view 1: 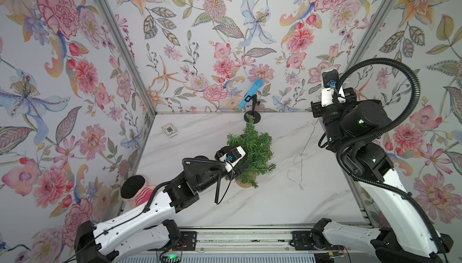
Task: Wrap string light around the christmas tree
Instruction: Wrap the light string around the Christmas tree.
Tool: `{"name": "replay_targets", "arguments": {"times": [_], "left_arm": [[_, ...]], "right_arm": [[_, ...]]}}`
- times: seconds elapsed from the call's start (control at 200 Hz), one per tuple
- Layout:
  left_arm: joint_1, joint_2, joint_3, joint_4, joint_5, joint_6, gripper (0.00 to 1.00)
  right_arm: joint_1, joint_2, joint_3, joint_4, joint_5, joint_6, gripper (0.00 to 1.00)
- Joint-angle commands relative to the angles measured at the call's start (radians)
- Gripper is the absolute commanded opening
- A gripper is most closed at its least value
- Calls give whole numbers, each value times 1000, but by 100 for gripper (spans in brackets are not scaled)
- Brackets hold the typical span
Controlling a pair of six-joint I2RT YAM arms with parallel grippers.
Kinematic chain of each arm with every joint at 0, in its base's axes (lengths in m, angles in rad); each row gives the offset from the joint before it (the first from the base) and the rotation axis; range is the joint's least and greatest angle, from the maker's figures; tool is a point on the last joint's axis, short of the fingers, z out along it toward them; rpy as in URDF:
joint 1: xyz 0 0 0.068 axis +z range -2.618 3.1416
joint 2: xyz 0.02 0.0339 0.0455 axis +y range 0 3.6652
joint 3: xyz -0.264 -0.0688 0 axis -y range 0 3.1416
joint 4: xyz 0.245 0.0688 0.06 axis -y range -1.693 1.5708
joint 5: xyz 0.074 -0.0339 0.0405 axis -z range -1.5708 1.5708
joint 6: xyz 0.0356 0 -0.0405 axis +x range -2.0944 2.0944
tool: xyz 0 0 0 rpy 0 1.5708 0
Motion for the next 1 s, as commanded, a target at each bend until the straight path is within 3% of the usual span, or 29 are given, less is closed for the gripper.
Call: {"name": "replay_targets", "arguments": {"times": [0.0, 0.165, 0.4, 0.625, 0.996], "left_arm": [[-12, 6, 79, -61, 125, -33, 65], [-74, 109, 163, -58, 176, -10, 64], [-152, 287, 293, 4, 73, 77, 63], [-184, 422, 380, 69, 117, 39, 63], [-206, 568, 415, 13, 13, 89, 61]], "right_arm": [[-94, -22, 79, -41, -184, 242, 0], [-127, -22, 127, -42, -208, 255, 0], [-127, -55, 162, -69, -259, 284, 0], [-127, -72, 170, -93, -285, 290, 0], [-126, -133, 135, -96, -338, 346, 0]]}}
